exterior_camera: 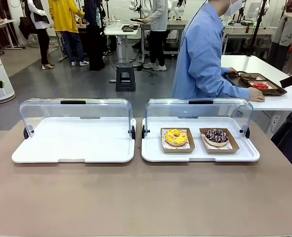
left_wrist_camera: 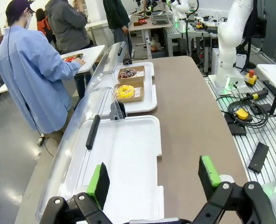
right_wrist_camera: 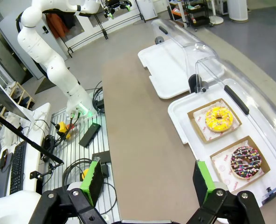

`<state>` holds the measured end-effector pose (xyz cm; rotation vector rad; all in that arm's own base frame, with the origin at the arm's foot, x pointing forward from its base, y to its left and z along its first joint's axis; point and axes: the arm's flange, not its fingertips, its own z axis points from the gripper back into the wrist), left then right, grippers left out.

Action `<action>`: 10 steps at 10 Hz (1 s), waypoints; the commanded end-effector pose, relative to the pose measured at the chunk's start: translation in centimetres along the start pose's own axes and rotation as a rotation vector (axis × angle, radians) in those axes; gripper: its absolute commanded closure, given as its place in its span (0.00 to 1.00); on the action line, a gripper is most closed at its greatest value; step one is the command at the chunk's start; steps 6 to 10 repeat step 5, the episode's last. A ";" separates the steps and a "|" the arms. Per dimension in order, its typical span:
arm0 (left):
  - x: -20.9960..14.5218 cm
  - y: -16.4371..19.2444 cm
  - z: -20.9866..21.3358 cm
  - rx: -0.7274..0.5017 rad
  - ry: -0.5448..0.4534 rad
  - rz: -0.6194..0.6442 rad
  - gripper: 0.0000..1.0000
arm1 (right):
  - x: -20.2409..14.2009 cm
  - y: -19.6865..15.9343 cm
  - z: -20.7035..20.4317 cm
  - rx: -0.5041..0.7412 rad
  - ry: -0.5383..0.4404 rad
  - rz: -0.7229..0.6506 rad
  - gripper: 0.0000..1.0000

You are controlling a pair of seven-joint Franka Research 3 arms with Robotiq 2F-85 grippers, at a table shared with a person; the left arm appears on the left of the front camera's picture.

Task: Provide the desired donut to the person.
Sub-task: Place the picked Paper togo box onto the Handle tray extended by the person.

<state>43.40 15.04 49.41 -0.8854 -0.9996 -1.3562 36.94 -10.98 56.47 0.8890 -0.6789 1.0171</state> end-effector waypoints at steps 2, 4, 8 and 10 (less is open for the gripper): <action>0.1 0.0 0.1 0.001 -0.001 -0.008 0.00 | 0.1 0.0 -0.2 0.009 -0.014 0.014 0.00; 0.1 0.0 0.1 0.001 -0.001 -0.008 0.00 | 0.1 0.0 -0.2 0.009 -0.014 0.014 0.00; 0.1 0.0 0.1 0.001 -0.001 -0.008 0.00 | 0.1 0.0 -0.2 0.009 -0.014 0.014 0.00; 0.1 0.0 0.1 0.001 -0.001 -0.008 0.00 | 0.1 0.0 -0.2 0.009 -0.014 0.014 0.00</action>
